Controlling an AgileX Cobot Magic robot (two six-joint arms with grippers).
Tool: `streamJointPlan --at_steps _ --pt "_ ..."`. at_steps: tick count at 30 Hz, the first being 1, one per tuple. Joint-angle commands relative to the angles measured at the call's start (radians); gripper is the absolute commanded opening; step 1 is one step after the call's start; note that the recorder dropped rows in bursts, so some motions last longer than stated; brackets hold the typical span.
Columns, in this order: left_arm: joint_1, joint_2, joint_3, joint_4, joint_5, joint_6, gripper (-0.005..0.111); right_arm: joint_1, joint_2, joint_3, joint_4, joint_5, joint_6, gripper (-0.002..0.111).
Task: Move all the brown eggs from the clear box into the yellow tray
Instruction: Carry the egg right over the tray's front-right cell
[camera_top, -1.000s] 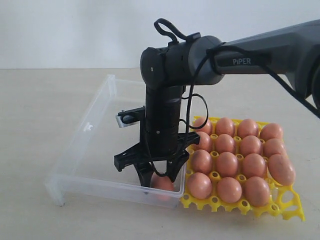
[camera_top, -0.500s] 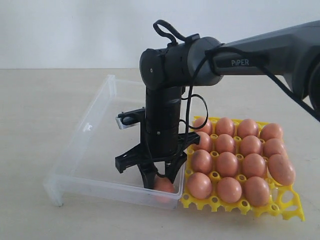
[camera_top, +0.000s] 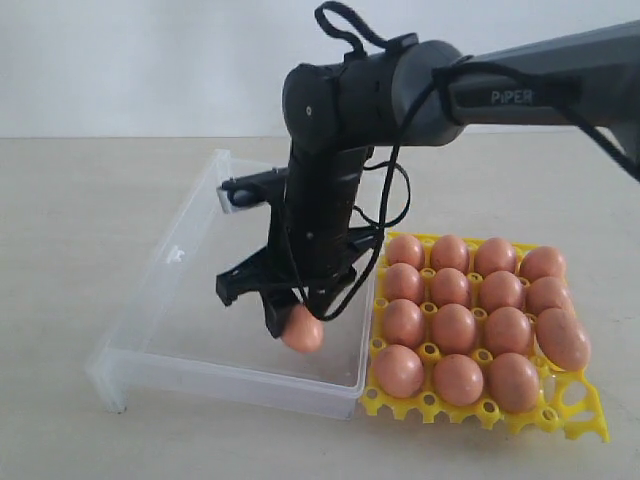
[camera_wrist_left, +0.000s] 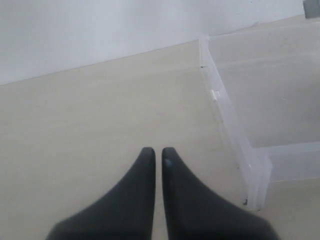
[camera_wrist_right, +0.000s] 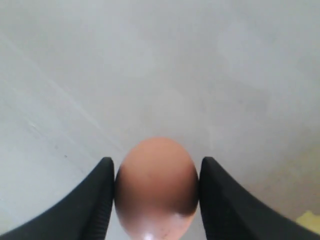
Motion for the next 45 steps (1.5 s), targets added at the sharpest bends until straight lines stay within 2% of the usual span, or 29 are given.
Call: streamJointPlan --at_steps 1,5,9,12,14,19,22,25,28,30,32,34,38,41,43,45 --pt "0.004 -0.004 0.004 0.000 -0.004 -0.011 0.004 0.009 -0.085 -0.005 -0.010 -0.137 -0.024 0.000" --pt "0.004 -0.004 0.004 0.000 -0.004 -0.011 0.004 0.069 -0.209 0.065 -0.076 -0.435 -0.029 0.000" --pt "0.004 -0.004 0.004 0.000 -0.004 -0.011 0.004 0.134 -0.379 0.266 -0.217 -0.803 0.062 0.000" --pt "0.004 -0.004 0.004 0.000 -0.004 -0.011 0.004 0.125 -0.506 0.464 -0.289 -1.046 0.127 0.000" --pt "0.004 -0.004 0.004 0.000 -0.004 -0.011 0.004 0.087 -0.575 0.597 -0.289 -1.133 0.127 0.000" --pt "0.004 -0.004 0.004 0.000 -0.004 -0.011 0.004 -0.129 -0.713 0.861 -0.282 -1.213 -0.001 0.000" --pt "0.004 -0.004 0.004 0.000 -0.004 -0.011 0.004 -0.295 -0.752 0.934 -0.279 -1.198 -0.153 0.000" --pt "0.004 -0.004 0.004 0.000 -0.004 -0.011 0.004 -0.432 -0.760 0.946 -0.271 -1.208 -0.198 0.000" --pt "0.004 -0.004 0.004 0.000 -0.004 -0.011 0.004 -0.584 -0.760 0.946 -0.165 -1.369 -0.198 0.000" --pt "0.004 -0.004 0.004 0.000 -0.004 -0.011 0.004 -0.672 -0.760 0.946 0.008 -1.518 -0.198 0.000" --pt "0.004 -0.004 0.004 0.000 -0.004 -0.011 0.004 -0.744 -0.759 0.946 0.159 -1.664 -0.191 0.000" --pt "0.004 -0.004 0.004 0.000 -0.004 -0.011 0.004 -0.793 -0.759 0.944 0.203 -1.810 -0.147 0.000" --pt "0.004 -0.004 0.004 0.000 -0.004 -0.011 0.004 -0.869 -0.759 0.911 -0.068 -2.053 -0.134 0.000" --pt "0.004 -0.004 0.004 0.000 -0.004 -0.011 0.004 -0.889 -0.759 0.856 -0.381 -2.069 -0.095 0.000" --pt "0.004 -0.004 0.004 0.000 -0.004 -0.011 0.004 -0.889 -0.761 0.826 -0.609 -1.984 0.098 0.000" --pt "0.004 -0.004 0.004 0.000 -0.004 -0.011 0.004 -0.889 -0.761 0.815 -0.861 -1.908 0.400 0.000"
